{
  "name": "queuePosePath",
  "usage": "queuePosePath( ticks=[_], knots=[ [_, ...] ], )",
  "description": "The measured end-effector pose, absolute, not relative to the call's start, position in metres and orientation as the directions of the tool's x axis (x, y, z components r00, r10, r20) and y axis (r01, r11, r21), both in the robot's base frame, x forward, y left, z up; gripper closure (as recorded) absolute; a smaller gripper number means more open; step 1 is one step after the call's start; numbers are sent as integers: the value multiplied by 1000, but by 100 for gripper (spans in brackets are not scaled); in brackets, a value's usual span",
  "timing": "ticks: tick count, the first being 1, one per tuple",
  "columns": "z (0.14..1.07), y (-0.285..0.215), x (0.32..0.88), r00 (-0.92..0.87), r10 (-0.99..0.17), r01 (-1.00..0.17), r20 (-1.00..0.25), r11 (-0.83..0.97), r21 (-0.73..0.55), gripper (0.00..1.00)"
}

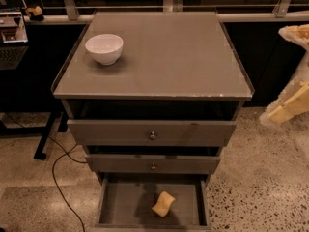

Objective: Pick sponge from bottom drawer and place on counter

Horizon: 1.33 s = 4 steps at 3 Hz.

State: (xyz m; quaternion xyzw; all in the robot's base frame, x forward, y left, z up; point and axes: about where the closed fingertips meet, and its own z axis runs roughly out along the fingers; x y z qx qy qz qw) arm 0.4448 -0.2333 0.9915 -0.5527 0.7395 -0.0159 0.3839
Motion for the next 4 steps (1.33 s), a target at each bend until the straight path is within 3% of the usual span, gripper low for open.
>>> queuePosePath(
  ticks=[2,4],
  knots=[
    [923,-232,462,-128,-785,-841,-606,409,-353,0],
    [924,-232,453,-85,-793,-834,-603,388,-392,0]
  ],
)
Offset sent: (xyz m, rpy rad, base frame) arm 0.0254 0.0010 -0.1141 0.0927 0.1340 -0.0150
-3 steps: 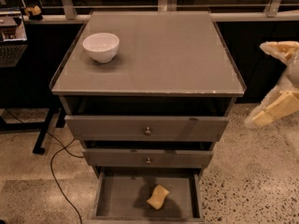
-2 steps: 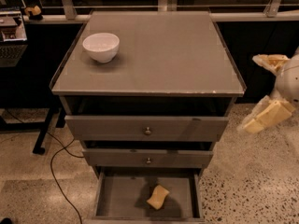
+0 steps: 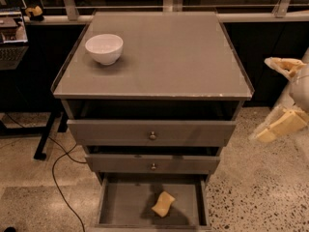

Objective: Pick sponge from bottom drawer and place on counter

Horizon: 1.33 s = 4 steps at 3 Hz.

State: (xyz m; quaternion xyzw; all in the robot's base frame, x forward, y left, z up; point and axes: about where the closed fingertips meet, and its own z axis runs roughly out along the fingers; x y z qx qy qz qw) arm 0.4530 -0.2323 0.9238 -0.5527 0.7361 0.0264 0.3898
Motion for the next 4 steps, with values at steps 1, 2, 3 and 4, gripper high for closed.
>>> queuePosePath(
  ticks=[1,2,3,4],
  knots=[
    [896,-232,443,-82,-761,-823,-643,416,-387,0],
    [850,-233,434,-126,-727,-830,-675,450,-330,0],
    [801,-228,427,-181,-701,-854,-690,460,-244,0],
    [763,-222,425,-228,-695,-879,-682,449,-163,0]
  ],
)
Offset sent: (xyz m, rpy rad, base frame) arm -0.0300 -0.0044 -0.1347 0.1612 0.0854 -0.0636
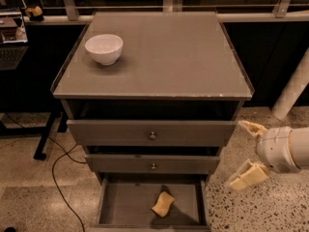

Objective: Pick sponge from bottom drawer and place on counter

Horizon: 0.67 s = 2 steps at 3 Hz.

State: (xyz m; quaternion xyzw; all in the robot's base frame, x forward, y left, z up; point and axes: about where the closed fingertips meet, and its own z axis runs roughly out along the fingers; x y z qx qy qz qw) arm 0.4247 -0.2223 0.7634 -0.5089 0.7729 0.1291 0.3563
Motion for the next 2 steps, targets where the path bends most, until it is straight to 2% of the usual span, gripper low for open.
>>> queuePosePath(
  ticks=[2],
  knots=[
    [766,-219,421,-213,-707,-872,-674,449,-194,0]
  ],
)
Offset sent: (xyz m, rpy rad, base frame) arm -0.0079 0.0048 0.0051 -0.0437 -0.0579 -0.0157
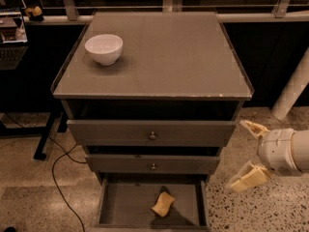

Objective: Pick sponge from bottom drawer and place on counter

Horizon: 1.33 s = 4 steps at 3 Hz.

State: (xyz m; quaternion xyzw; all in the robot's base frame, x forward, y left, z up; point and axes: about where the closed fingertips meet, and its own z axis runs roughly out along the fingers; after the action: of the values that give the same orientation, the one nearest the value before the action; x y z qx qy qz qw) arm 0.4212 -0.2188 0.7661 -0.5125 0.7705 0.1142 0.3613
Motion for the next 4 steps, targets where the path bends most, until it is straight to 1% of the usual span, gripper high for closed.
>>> queuePosePath(
  ticks=[1,2,3,4],
  knots=[
    [727,-214,413,-268,-661,-857,-701,496,-140,0],
    [662,-209,405,-367,-602,-839,-709,544,-27,19],
    [653,-209,405,-378,-595,-837,-709,547,-13,42],
    [653,-209,405,-377,-595,-837,-709,546,-13,39]
  ],
)
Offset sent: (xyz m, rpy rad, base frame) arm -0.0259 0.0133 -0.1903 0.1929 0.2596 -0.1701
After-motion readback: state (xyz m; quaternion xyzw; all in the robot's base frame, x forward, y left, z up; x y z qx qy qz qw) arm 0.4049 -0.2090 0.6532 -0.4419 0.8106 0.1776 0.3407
